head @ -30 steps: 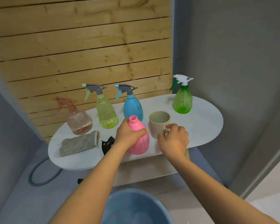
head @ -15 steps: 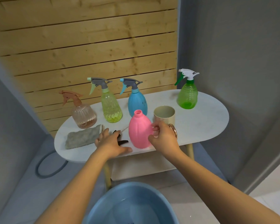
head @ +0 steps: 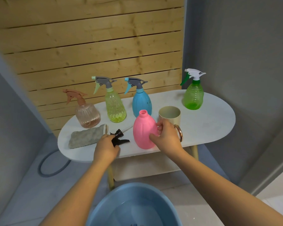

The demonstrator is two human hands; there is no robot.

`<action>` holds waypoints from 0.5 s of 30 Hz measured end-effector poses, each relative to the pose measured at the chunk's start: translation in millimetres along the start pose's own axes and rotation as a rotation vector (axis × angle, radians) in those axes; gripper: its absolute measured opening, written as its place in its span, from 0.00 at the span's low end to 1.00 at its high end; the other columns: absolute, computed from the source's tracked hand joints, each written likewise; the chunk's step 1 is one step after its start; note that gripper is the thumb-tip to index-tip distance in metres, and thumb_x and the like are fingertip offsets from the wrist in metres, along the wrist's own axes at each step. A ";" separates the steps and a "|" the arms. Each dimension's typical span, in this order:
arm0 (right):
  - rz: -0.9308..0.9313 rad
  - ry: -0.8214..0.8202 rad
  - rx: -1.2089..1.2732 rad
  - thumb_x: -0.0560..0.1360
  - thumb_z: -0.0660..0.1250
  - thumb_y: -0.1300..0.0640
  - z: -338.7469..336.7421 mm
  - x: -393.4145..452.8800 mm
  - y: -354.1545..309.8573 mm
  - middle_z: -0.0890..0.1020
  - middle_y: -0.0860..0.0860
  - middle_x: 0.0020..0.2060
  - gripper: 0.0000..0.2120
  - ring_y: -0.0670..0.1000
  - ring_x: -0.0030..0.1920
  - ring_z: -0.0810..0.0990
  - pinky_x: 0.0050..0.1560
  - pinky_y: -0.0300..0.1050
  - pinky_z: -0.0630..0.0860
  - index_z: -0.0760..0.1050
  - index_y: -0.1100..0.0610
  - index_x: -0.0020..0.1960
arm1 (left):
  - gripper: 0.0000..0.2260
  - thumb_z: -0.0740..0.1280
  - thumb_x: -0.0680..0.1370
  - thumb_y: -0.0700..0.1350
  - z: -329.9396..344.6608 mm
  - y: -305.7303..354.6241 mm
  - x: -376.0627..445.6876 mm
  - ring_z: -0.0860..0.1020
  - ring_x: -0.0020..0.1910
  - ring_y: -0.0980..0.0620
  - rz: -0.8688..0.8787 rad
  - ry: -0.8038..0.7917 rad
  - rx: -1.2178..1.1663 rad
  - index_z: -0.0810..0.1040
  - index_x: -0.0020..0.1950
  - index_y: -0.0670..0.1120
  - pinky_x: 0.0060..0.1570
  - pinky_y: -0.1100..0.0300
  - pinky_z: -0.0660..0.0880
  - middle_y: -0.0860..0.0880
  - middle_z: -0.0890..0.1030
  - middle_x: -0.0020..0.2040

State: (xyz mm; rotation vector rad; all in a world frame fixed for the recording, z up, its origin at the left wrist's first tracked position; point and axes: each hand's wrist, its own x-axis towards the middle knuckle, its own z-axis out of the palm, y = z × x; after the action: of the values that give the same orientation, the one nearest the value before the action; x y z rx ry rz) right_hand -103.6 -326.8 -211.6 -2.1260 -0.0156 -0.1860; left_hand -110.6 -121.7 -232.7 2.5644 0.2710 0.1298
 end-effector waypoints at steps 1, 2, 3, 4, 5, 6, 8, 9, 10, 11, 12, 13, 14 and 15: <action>0.003 -0.002 -0.009 0.68 0.71 0.57 -0.2 0.2 0.0 0.73 0.52 0.52 0.20 0.52 0.52 0.73 0.49 0.44 0.72 0.69 0.57 0.57 | 0.19 0.66 0.74 0.36 -0.2 -1.8 -2.3 0.75 0.57 0.43 0.000 0.030 -0.025 0.75 0.66 0.42 0.53 0.59 0.70 0.41 0.75 0.61; 0.007 -0.004 -0.022 0.68 0.71 0.57 -1.0 0.3 0.0 0.73 0.52 0.52 0.20 0.52 0.53 0.73 0.50 0.45 0.72 0.69 0.57 0.57 | 0.18 0.66 0.75 0.37 -1.5 -3.0 -5.2 0.76 0.57 0.43 -0.008 0.066 -0.054 0.76 0.65 0.41 0.51 0.60 0.69 0.41 0.76 0.60; 0.009 -0.002 -0.033 0.68 0.71 0.57 -1.8 0.3 -0.5 0.73 0.52 0.53 0.20 0.52 0.53 0.73 0.50 0.45 0.73 0.69 0.57 0.57 | 0.16 0.66 0.75 0.37 -4.0 -3.6 -7.6 0.77 0.54 0.43 -0.014 0.103 -0.087 0.77 0.63 0.39 0.49 0.60 0.68 0.41 0.79 0.57; 0.009 0.003 -0.043 0.68 0.71 0.56 -2.8 0.1 -0.7 0.73 0.52 0.53 0.20 0.52 0.53 0.73 0.50 0.45 0.73 0.70 0.56 0.58 | 0.14 0.66 0.76 0.37 -7.0 -3.4 -10.2 0.78 0.50 0.43 -0.021 0.139 -0.125 0.79 0.60 0.39 0.45 0.60 0.69 0.40 0.81 0.53; 0.006 0.014 -0.050 0.68 0.71 0.56 -4.0 -0.8 -1.9 0.73 0.51 0.53 0.20 0.52 0.53 0.73 0.51 0.46 0.72 0.70 0.56 0.58 | 0.12 0.65 0.76 0.37 -11.6 -2.7 -12.9 0.78 0.44 0.44 -0.023 0.180 -0.162 0.80 0.58 0.38 0.42 0.59 0.70 0.39 0.82 0.48; -0.002 0.030 -0.054 0.68 0.70 0.56 -4.8 -2.0 -3.9 0.73 0.50 0.52 0.19 0.52 0.53 0.73 0.52 0.46 0.72 0.70 0.56 0.58 | 0.10 0.65 0.76 0.37 -17.6 -1.6 -16.0 0.77 0.40 0.46 -0.029 0.223 -0.197 0.81 0.55 0.37 0.39 0.59 0.69 0.39 0.83 0.45; -0.036 0.068 -0.052 0.69 0.70 0.56 -4.9 -4.0 -7.7 0.72 0.49 0.50 0.18 0.52 0.53 0.72 0.54 0.47 0.71 0.71 0.56 0.57 | 0.09 0.65 0.77 0.37 -31.3 2.2 -21.6 0.75 0.38 0.50 -0.045 0.308 -0.267 0.82 0.52 0.37 0.36 0.60 0.68 0.40 0.83 0.43; -0.059 0.079 -0.043 0.69 0.70 0.57 -4.4 -5.3 -9.6 0.71 0.49 0.50 0.18 0.53 0.53 0.73 0.54 0.47 0.71 0.71 0.57 0.57 | 0.08 0.65 0.77 0.37 -38.7 3.7 -23.9 0.74 0.37 0.51 -0.054 0.351 -0.299 0.83 0.51 0.38 0.34 0.62 0.68 0.42 0.82 0.41; -0.082 0.081 -0.032 0.69 0.71 0.57 -3.5 -6.3 -12.0 0.71 0.49 0.49 0.18 0.53 0.54 0.73 0.55 0.46 0.70 0.71 0.57 0.57 | 0.08 0.65 0.77 0.38 -47.0 5.3 -26.3 0.74 0.38 0.51 -0.064 0.393 -0.323 0.83 0.51 0.39 0.33 0.63 0.67 0.44 0.81 0.39; -0.101 0.072 -0.025 0.69 0.71 0.57 -2.8 -7.3 -13.5 0.71 0.49 0.50 0.19 0.53 0.55 0.73 0.55 0.46 0.70 0.71 0.57 0.59 | 0.08 0.65 0.77 0.39 -55.1 7.6 -28.3 0.74 0.39 0.51 -0.070 0.432 -0.340 0.83 0.50 0.41 0.34 0.62 0.67 0.47 0.79 0.39; -0.117 0.055 -0.028 0.70 0.71 0.56 -2.5 -8.5 -15.1 0.71 0.49 0.52 0.21 0.52 0.56 0.72 0.56 0.45 0.70 0.70 0.56 0.61 | 0.08 0.64 0.77 0.40 -62.7 9.6 -30.0 0.76 0.41 0.50 -0.068 0.465 -0.354 0.83 0.51 0.43 0.36 0.60 0.67 0.49 0.79 0.40; -0.131 0.037 -0.041 0.70 0.71 0.55 -1.6 -9.3 -16.7 0.72 0.50 0.54 0.23 0.52 0.57 0.71 0.57 0.45 0.69 0.70 0.56 0.63 | 0.08 0.64 0.77 0.41 -71.2 11.7 -31.9 0.77 0.43 0.49 -0.057 0.494 -0.374 0.82 0.52 0.44 0.39 0.59 0.67 0.50 0.79 0.41; -0.142 0.025 -0.057 0.70 0.71 0.54 -1.1 -9.7 -17.3 0.72 0.51 0.57 0.25 0.52 0.59 0.70 0.58 0.45 0.68 0.69 0.55 0.65 | 0.08 0.63 0.78 0.42 -78.3 14.3 -33.4 0.77 0.44 0.50 -0.037 0.515 -0.397 0.81 0.52 0.45 0.40 0.60 0.67 0.51 0.79 0.43; -0.146 0.021 -0.069 0.71 0.71 0.53 -0.5 -9.6 -18.0 0.71 0.52 0.59 0.26 0.52 0.60 0.69 0.59 0.45 0.67 0.68 0.54 0.66 | 0.08 0.62 0.79 0.43 -85.1 17.9 -33.7 0.76 0.44 0.53 -0.008 0.531 -0.416 0.80 0.53 0.47 0.40 0.63 0.68 0.52 0.78 0.44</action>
State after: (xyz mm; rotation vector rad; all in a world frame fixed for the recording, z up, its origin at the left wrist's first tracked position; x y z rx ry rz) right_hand -114.7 -316.9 -197.5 -2.1925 -0.1548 -0.2992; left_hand -153.1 -99.8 -152.6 2.0748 0.4023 0.7831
